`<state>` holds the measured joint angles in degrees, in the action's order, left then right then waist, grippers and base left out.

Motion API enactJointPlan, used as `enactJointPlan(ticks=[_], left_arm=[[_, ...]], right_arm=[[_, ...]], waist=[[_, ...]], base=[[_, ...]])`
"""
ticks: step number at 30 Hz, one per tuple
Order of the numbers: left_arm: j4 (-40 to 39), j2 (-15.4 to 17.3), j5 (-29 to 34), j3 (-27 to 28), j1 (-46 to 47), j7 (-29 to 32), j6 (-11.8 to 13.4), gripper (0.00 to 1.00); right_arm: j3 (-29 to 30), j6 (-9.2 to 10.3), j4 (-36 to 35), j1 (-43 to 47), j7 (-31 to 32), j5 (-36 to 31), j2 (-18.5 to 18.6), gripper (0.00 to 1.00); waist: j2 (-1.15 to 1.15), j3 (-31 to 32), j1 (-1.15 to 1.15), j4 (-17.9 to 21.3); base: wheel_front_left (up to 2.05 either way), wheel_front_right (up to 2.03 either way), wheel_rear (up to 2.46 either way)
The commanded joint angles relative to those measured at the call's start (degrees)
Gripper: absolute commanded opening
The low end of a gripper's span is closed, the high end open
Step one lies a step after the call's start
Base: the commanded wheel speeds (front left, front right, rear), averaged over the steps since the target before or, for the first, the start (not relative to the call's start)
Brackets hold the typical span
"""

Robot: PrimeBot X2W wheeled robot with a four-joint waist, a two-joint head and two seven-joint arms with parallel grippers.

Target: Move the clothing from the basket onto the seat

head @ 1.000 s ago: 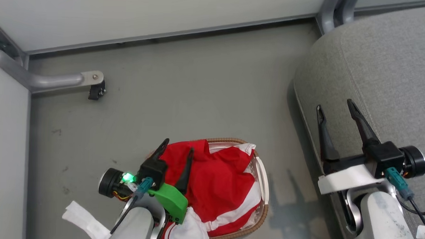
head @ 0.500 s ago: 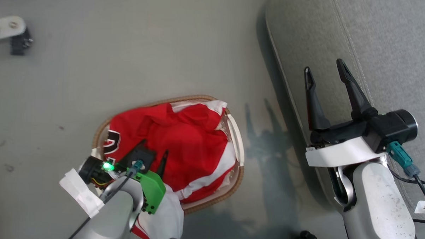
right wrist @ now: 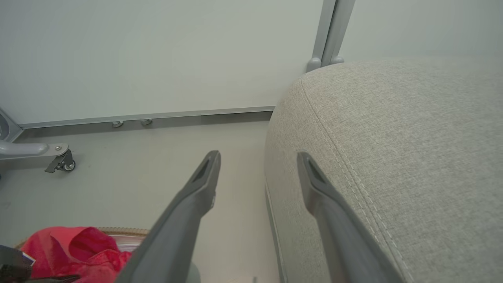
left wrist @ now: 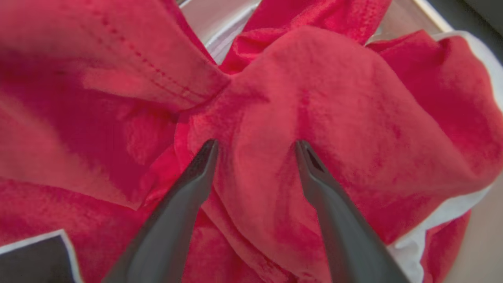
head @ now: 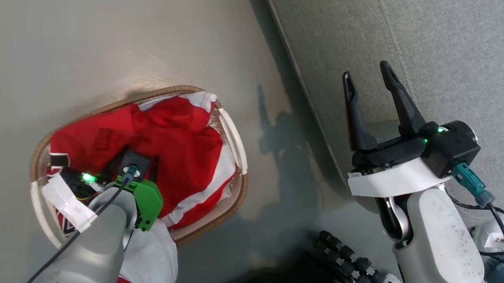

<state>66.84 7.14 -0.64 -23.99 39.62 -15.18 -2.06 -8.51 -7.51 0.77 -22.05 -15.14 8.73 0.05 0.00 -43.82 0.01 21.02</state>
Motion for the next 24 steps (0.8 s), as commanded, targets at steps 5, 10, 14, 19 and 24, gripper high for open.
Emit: enactJointPlan(ticks=[5,10,14,19,24], left_arm=[[3.52,1.10,-1.02,0.18,2.59,0.96,0.49,0.64],[5.03,0.98,-1.68,0.21,2.23,1.31,0.25,0.00],[4.92,0.04,-2.46,0.21,1.09,0.64,-0.33,0.00],[2.69,-1.14,-3.38,-0.40,-0.90,-0.09,-1.24,0.00],[-3.25,-2.21,-4.76,-0.63,-4.39,0.02,-2.77,0.00]], right_arm=[[-1.44,0.03,-0.17,-0.70,-0.06,1.64,-0.04,1.00],[-2.07,0.03,0.43,-0.66,-0.06,1.92,-0.02,1.00],[-1.61,0.03,0.93,-0.63,-0.06,1.53,-0.01,1.00],[-0.74,0.03,1.66,-0.11,-0.06,0.16,0.01,1.00],[0.72,0.03,2.92,1.28,-0.06,-1.64,0.03,1.00]], waist=[[0.00,-3.64,-0.01,3.89],[0.00,-3.32,-0.01,3.72],[0.00,-2.03,-0.01,2.71],[0.00,0.88,-0.01,0.48],[0.00,5.14,-0.01,-2.43]], base=[[0.00,0.00,0.00],[0.00,0.00,0.00],[0.00,0.00,0.00],[0.00,0.00,0.00],[0.00,0.00,0.00]])
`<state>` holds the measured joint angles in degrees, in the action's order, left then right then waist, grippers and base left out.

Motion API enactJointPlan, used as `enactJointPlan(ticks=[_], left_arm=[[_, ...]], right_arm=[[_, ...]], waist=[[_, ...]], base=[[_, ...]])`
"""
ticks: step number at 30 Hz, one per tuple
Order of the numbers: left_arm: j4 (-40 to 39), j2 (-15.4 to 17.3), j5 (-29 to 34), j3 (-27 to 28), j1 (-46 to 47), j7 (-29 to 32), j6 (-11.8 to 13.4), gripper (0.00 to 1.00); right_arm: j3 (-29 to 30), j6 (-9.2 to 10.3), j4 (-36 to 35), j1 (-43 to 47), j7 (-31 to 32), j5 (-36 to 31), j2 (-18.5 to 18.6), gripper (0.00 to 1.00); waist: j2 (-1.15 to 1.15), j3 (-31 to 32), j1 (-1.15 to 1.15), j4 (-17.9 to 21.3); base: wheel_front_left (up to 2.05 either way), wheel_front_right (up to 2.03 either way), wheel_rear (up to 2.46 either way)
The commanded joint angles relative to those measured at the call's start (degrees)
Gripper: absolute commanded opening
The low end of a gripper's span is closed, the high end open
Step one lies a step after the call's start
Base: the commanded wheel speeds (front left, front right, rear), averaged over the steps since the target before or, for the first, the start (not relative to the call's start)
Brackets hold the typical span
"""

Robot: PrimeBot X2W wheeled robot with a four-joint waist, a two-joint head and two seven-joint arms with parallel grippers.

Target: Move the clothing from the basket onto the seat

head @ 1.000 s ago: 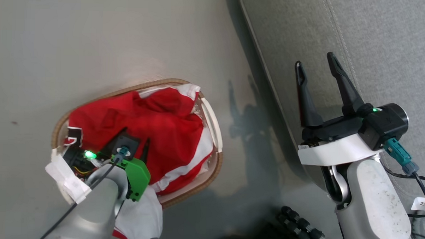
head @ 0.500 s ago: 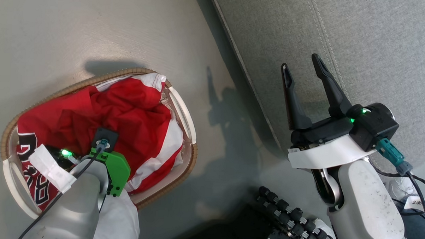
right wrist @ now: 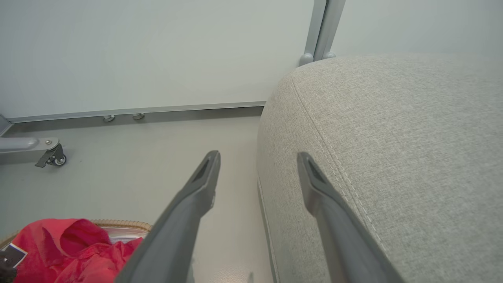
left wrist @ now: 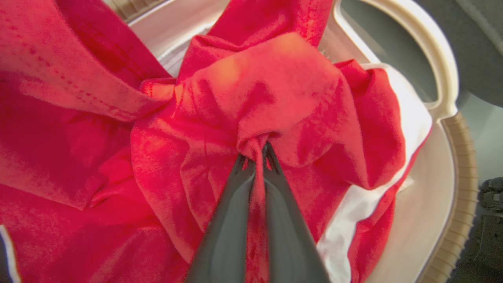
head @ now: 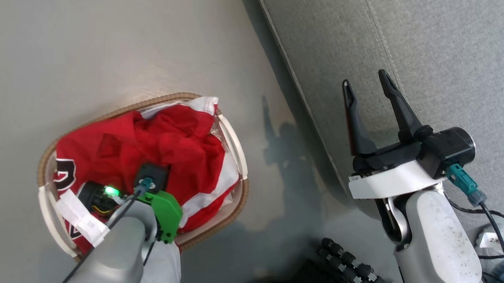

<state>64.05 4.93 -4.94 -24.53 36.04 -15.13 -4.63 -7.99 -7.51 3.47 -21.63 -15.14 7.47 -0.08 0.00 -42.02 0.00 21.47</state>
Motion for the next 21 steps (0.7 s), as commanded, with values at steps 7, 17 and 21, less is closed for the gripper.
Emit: enactJointPlan(ticks=[7,17,21], left_arm=[[-11.63,-0.91,-1.42,-1.40,-6.80,-0.05,-1.67,0.00],[-23.44,-0.39,-3.75,-5.21,-11.37,-0.06,-2.90,0.00],[-25.66,0.87,-6.17,-11.00,-8.99,-0.07,-2.86,0.00]], right_arm=[[3.35,0.03,2.60,3.43,-0.06,-3.20,0.23,1.00],[8.91,0.03,4.84,9.71,-0.06,-7.65,0.22,1.00],[10.14,0.03,5.25,12.04,-0.06,-8.89,0.22,1.00]], waist=[[0.00,11.25,0.00,-7.47],[0.00,23.90,0.00,-12.69],[0.00,28.45,0.00,-13.89]], base=[[0.00,0.00,0.00],[0.00,0.00,0.00],[0.00,0.00,0.00]])
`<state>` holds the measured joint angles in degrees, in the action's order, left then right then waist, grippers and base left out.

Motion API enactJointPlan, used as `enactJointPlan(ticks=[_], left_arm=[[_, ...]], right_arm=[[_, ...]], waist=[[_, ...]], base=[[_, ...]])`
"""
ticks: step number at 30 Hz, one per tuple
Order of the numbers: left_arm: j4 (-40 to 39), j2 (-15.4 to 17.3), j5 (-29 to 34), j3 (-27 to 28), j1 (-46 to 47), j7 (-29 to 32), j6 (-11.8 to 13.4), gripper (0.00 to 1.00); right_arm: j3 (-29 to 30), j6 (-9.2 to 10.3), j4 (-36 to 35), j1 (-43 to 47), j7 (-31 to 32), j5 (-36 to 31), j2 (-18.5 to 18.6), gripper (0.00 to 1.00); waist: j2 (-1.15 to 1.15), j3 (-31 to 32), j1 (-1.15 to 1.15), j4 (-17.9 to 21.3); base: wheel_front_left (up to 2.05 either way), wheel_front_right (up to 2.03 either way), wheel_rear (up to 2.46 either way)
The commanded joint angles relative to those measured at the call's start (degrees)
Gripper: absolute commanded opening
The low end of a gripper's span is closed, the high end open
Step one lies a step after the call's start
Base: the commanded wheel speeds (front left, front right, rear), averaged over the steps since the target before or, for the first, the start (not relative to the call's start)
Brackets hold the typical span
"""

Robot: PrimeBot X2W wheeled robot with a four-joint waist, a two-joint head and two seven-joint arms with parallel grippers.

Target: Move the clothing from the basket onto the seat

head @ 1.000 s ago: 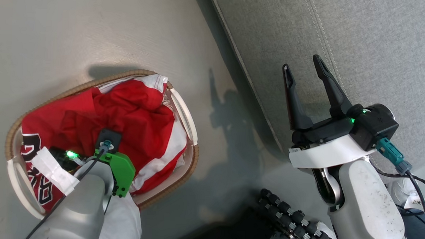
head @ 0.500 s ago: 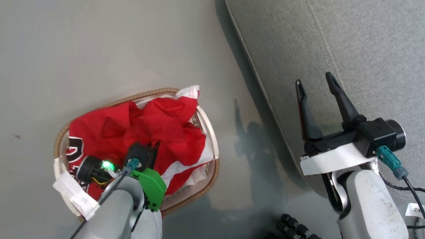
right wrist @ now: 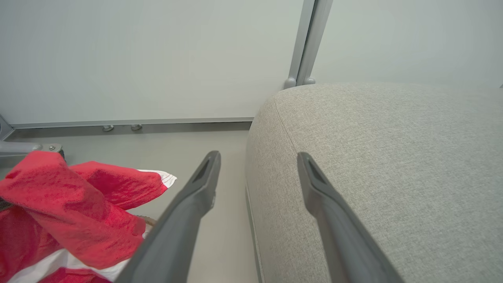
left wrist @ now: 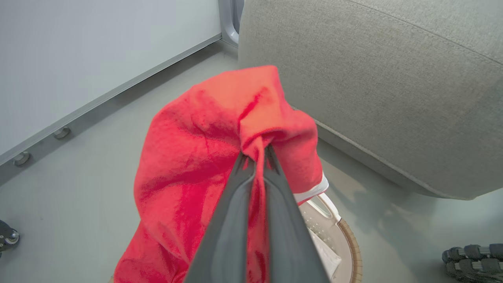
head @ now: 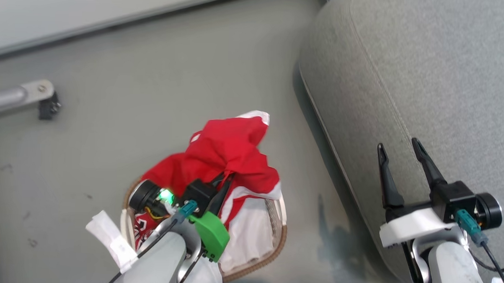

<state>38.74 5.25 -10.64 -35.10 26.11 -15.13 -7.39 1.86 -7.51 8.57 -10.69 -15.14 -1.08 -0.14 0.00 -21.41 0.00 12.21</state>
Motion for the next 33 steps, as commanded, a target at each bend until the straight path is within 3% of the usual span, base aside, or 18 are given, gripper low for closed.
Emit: enactJointPlan(ticks=[1,13,19,33], left_arm=[[-0.75,0.98,-1.86,-2.32,1.86,-0.07,-0.10,0.00],[-9.45,9.06,-14.12,-19.67,18.52,5.95,-0.12,0.00],[-13.02,12.10,-17.45,-24.32,27.79,8.50,-0.12,0.00],[-11.46,10.28,-19.84,-30.34,40.41,8.24,-0.12,0.00]], right_arm=[[0.50,0.03,0.10,1.78,-0.06,-0.60,0.28,1.00],[0.17,0.03,-0.65,5.65,-0.06,-2.05,0.26,1.00],[-1.22,0.03,-0.83,4.40,-0.06,-2.35,0.25,1.00],[-11.34,0.03,1.56,0.92,-0.06,-6.54,0.24,1.00]], waist=[[0.00,9.00,0.00,-4.94],[0.00,17.65,0.00,-6.85],[0.00,18.77,0.00,-7.19],[0.00,19.72,0.00,-7.92]], base=[[0.00,0.00,0.00],[0.00,0.00,0.00],[0.00,0.00,0.00],[0.00,0.00,0.00]])
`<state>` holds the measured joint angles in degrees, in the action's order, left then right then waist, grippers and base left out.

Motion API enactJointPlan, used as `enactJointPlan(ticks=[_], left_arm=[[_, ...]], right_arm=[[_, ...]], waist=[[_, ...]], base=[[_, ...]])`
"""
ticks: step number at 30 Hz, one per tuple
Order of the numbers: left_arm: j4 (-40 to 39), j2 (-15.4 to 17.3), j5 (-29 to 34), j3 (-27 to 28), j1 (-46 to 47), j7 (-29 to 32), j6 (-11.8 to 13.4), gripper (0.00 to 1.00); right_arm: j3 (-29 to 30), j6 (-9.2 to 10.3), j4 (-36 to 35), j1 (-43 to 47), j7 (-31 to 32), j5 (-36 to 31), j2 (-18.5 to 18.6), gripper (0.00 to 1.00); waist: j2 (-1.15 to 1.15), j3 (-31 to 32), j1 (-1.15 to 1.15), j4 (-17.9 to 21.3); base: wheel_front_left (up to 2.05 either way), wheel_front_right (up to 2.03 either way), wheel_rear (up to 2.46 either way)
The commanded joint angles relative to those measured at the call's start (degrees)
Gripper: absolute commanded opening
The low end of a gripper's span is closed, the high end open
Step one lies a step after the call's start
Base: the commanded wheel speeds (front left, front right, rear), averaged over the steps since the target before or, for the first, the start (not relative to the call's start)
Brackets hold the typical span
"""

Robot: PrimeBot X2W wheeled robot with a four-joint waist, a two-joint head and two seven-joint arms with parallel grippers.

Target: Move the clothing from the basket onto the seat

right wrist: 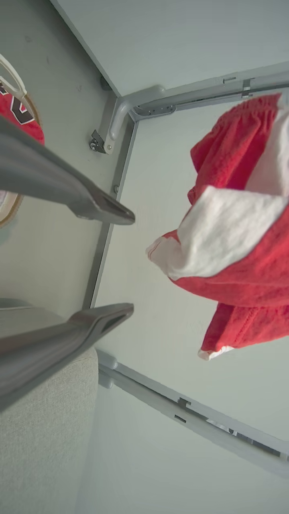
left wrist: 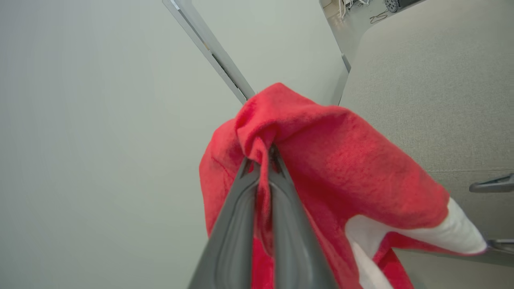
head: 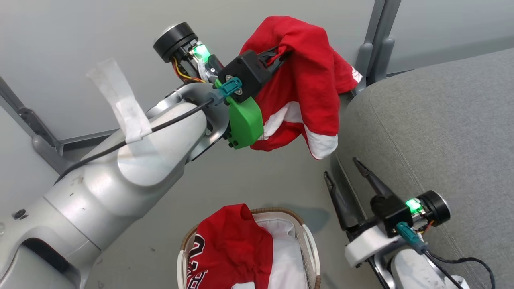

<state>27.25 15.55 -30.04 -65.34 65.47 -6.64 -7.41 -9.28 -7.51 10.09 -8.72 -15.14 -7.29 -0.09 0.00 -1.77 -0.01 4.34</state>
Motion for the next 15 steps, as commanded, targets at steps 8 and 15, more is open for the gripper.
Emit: enactJointPlan(ticks=[8,15], left_arm=[[-0.20,-1.20,-2.17,-2.83,2.98,-0.52,-0.04,0.00],[-0.06,-1.65,-3.36,-4.51,3.46,-0.90,-0.03,0.00]], right_arm=[[-0.75,0.04,1.34,-6.28,-0.06,-3.45,0.21,1.00],[0.25,0.04,-0.28,-9.56,-0.06,-5.20,0.20,1.00]], waist=[[0.00,0.33,0.01,-1.10],[0.00,0.37,0.01,-2.20]], base=[[0.00,0.00,0.00],[0.00,0.00,0.00]])
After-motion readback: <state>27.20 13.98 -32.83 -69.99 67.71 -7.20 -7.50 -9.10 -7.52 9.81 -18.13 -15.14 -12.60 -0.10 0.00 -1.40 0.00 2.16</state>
